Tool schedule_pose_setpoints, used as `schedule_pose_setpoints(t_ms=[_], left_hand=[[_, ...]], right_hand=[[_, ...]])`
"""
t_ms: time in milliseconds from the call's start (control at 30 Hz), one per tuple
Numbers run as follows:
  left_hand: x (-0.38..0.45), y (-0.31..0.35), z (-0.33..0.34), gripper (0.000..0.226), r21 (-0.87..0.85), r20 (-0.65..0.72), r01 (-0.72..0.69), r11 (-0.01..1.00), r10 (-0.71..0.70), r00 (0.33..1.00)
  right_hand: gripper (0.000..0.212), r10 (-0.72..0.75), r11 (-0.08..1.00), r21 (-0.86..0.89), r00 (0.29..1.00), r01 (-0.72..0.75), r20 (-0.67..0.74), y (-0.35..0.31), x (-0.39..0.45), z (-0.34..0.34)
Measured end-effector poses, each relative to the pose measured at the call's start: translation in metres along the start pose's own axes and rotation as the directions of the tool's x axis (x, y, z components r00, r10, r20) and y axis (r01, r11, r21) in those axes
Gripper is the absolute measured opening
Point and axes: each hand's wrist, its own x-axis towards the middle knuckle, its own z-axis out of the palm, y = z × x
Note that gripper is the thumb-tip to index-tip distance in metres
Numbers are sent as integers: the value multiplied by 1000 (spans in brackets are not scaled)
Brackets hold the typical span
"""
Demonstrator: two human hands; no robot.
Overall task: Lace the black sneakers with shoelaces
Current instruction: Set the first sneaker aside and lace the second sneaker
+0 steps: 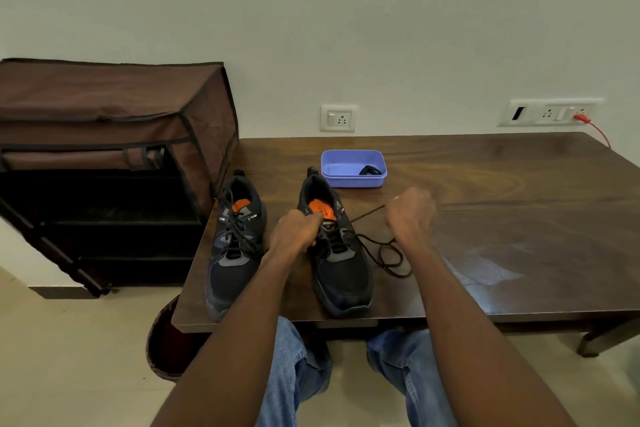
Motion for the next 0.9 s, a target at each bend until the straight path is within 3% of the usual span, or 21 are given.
schedule_pose_setpoints(t_ms=[100,133,200,300,400,533,600,667,767,833,900], left_hand=[[1,1,0,30,11,-4,3,1000,-3,1000],[0,1,0,30,12,-6,2,1000,-2,1000],[0,0,0,30,12,-5,-2,1000,2,1000],[1,0,1,32,19,-11,-7,1000,7,1000],[1,1,1,33,29,-14,-2,1000,2,1000],[1,1,0,32,37,-24,2,999,-1,1000],[1,1,0,33,32,-24,3,999,-3,1000],[2,0,1,33,28,-15,2,1000,-1,1000],[3,-1,1,32,31,-13,-5,999,5,1000],[3,-2,1,33,34,-20,-11,999,11,1000],[2,-2,1,34,36,-20,-16,999,17,1000]], right_hand=[[27,62,995,-78,994,-69,-86,10,2,-4],[25,19,993,-117,998,-25,-51,9,1,-1],[24,-197,975,-93,979,201,48,1,-1,11],[24,-477,879,97,845,468,243,-17,-11,26],[30,-487,819,-53,740,572,465,-28,-27,33],[15,-550,786,14,689,617,472,-28,-29,37],[13,-542,815,65,718,576,436,-28,-24,33],[13,-466,882,96,823,461,326,-26,-17,23],[20,-236,972,33,968,234,86,-10,-2,5],[24,-45,999,-7,997,45,-57,3,3,-5],[25,44,999,-24,994,-47,-104,11,4,-9]])
